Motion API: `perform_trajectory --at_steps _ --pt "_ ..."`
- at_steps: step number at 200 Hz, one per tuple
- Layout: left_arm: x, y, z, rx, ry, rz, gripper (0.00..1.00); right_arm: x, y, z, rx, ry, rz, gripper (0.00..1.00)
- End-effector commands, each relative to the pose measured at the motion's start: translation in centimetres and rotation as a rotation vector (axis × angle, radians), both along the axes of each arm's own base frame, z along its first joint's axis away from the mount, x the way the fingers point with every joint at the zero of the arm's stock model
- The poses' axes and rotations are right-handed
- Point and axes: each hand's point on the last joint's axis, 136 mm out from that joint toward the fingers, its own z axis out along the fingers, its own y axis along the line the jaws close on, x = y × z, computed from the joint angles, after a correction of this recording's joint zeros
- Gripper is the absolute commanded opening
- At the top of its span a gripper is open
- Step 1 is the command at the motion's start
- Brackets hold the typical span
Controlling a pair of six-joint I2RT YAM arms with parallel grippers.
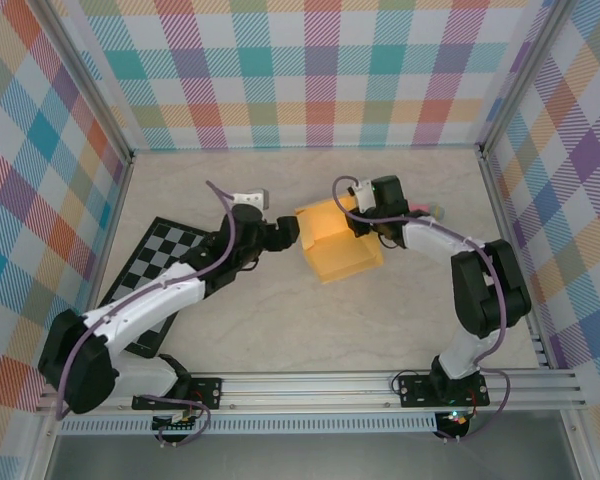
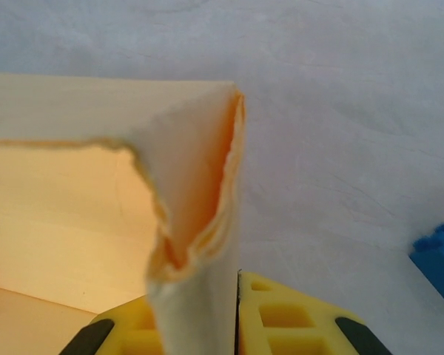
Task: Fold the paper box
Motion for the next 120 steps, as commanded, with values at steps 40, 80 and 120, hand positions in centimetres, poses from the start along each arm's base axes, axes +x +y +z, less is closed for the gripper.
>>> perform_trajectory --at_steps 40,80,120 --pt "2.7 6.0 -2.9 -0.034 0.182 0.003 0.79 -7.8 1.4 -2.1 -0.180 0.215 0.625 0.14" --pt "3.6 3.6 -8.5 -0.100 0.319 -0.046 0.77 -8.7 2.6 -5.5 -0.344 0.293 0.736 0.18" --pt "3.6 4.7 -11.3 -0.074 0.356 0.030 0.76 -8.7 3.0 -9.9 -0.553 0.296 0.807 0.20"
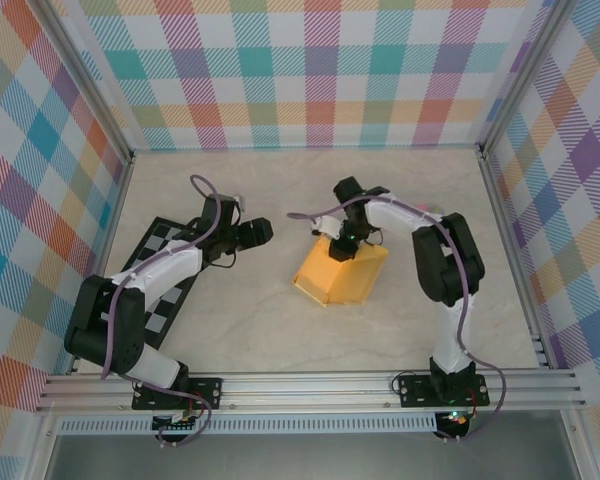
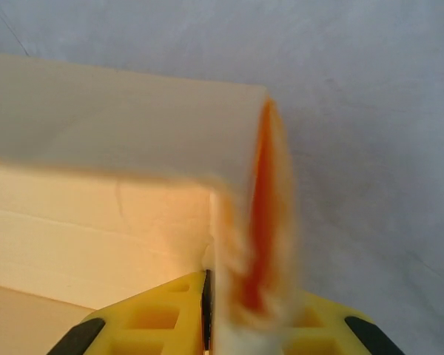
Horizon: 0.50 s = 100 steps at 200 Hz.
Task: Fold the paper box
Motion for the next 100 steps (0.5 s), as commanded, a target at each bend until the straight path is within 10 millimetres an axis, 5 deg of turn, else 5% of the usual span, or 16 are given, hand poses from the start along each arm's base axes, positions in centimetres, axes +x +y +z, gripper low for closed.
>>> perform_trajectory --at_steps 1,100 --pt "0.4 -0.1 0.2 -0.024 -0.022 0.022 0.76 -0.9 -0.4 -1.4 -0.110 -0.018 0.115 0.20" --pt "-1.5 1.0 -3.2 0.009 0.055 0.085 0.76 1.4 1.9 -2.4 -0.293 -0.290 0.284 0.32"
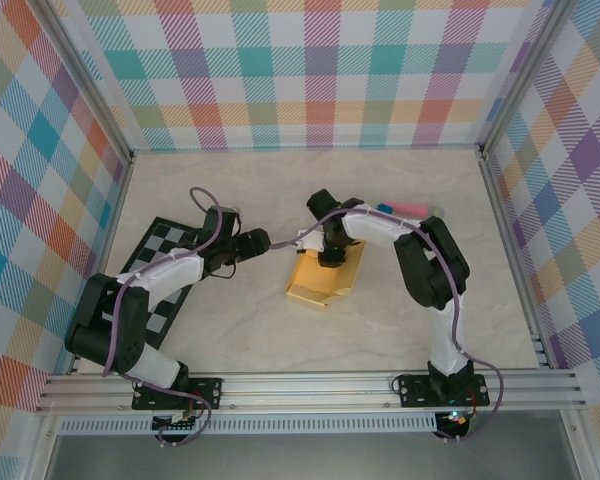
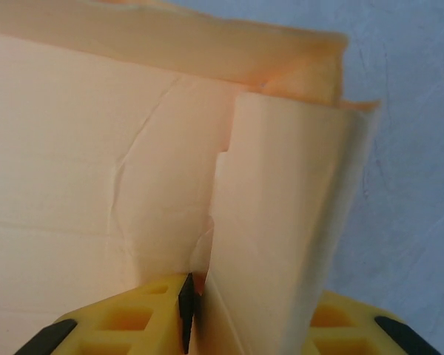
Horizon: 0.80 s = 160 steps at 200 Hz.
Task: Fold the paper box
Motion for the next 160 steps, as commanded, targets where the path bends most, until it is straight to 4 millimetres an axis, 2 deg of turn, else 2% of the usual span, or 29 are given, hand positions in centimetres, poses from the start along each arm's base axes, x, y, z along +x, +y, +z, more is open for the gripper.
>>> perform_trajectory --at_steps 1,34,61,73,101,125,160 --pt "0.0 0.2 -0.1 0.010 -0.006 0.028 0.76 0.9 -0.2 -1.6 -0.095 -0.070 0.067 0.32" --pt "-0.3 1.6 -0.3 0.056 -0.016 0.077 0.76 1.6 0.4 -1.3 -0.118 -0.141 0.107 0.36" --pt "-0.5 2.1 -0.5 0.068 -0.015 0.092 0.76 1.3 1.0 -0.7 -0.098 -0.141 0.141 0.37" --pt "-0.6 2.2 -0.5 0.072 -0.018 0.094 0.76 0.9 1.4 0.0 -0.073 -0.130 0.156 0.39" --pt "-0.3 2.4 0.1 0.085 -0.045 0.087 0.77 -1.3 2.8 2.2 0.027 -0.043 0.227 0.41" --pt "0.0 2.6 0.7 0.112 -0.076 0.062 0.77 -1.5 3.3 3.5 0.044 -0.063 0.272 0.50" --pt "0.2 2.3 0.8 0.105 -0.068 0.039 0.78 -1.8 3.7 5.2 0.051 -0.048 0.298 0.51"
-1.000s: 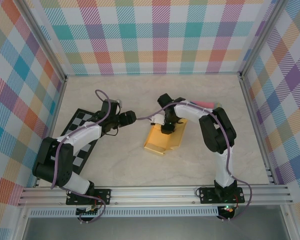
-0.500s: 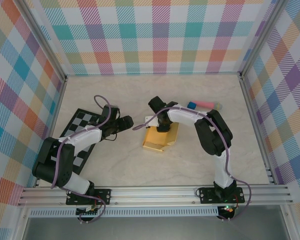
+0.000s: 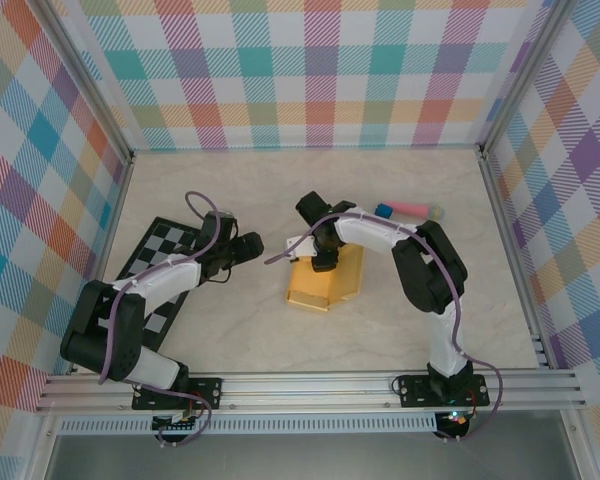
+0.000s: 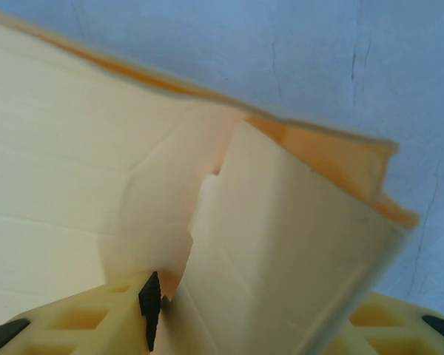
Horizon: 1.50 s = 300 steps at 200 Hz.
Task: Fold the paper box
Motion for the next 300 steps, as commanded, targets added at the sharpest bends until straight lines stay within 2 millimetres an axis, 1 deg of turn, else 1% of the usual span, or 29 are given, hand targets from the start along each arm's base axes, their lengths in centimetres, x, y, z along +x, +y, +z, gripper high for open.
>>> perform_trajectory --at_steps 1,13,21,48,53,66,85,95,115,133,155,177,199,227,259,279,300 --pt "0.5 0.0 1.1 0.008 -0.030 -0.022 0.78 -0.8 1.1 3.5 0.056 0.008 0.062 0.52" --pt "0.5 -0.2 0.9 0.000 -0.026 -0.031 0.77 -0.8 1.4 3.9 0.063 0.013 0.063 0.54" --pt "0.5 -0.3 0.7 -0.001 -0.021 -0.033 0.77 -0.9 1.6 4.1 0.067 0.019 0.064 0.57" --pt "0.3 -0.5 0.0 -0.003 0.004 -0.045 0.77 -1.4 2.4 4.8 0.098 0.073 0.040 0.57" --pt "0.2 -0.5 -0.1 -0.003 0.009 -0.044 0.77 -1.5 2.5 4.9 0.107 0.089 0.026 0.59" --pt "0.0 -0.5 -0.5 0.000 0.023 -0.045 0.77 -2.1 2.9 5.2 0.125 0.136 0.011 0.59" --pt "-0.2 -0.3 -0.6 0.009 0.032 -0.042 0.77 -2.4 3.5 6.0 0.198 0.218 -0.039 0.59" --pt "-0.4 -0.3 -0.8 0.008 0.041 -0.046 0.77 -1.9 3.6 6.1 0.217 0.230 -0.073 0.59" --pt "-1.0 -1.0 -1.2 -0.037 0.066 -0.067 0.76 -0.5 2.9 4.7 0.163 0.205 -0.122 0.59" --pt "-1.4 -1.7 -1.8 -0.086 0.088 -0.073 0.76 1.0 2.7 4.6 0.165 0.199 -0.191 0.57" --pt "-1.1 -1.9 -2.5 -0.096 0.099 -0.060 0.76 2.2 2.0 4.5 0.158 0.197 -0.260 0.55" --pt "-0.5 -2.1 -3.3 -0.097 0.126 -0.052 0.76 2.6 1.4 4.6 0.165 0.219 -0.303 0.56" --pt "0.2 -3.2 -4.0 -0.135 0.164 -0.065 0.76 2.5 0.9 4.1 0.153 0.244 -0.319 0.56" --pt "0.9 -5.4 -4.4 -0.245 0.179 -0.098 0.76 1.3 0.7 3.5 0.146 0.319 -0.325 0.56" --pt "1.5 -7.7 -4.1 -0.329 0.173 -0.171 0.76 1.0 0.9 2.7 0.147 0.347 -0.337 0.49" --pt "1.4 -8.9 -4.6 -0.359 0.212 -0.207 0.76 1.0 0.9 2.4 0.143 0.349 -0.343 0.46" --pt "1.2 -9.8 -4.8 -0.377 0.225 -0.224 0.76 0.9 0.8 2.1 0.139 0.355 -0.344 0.41"
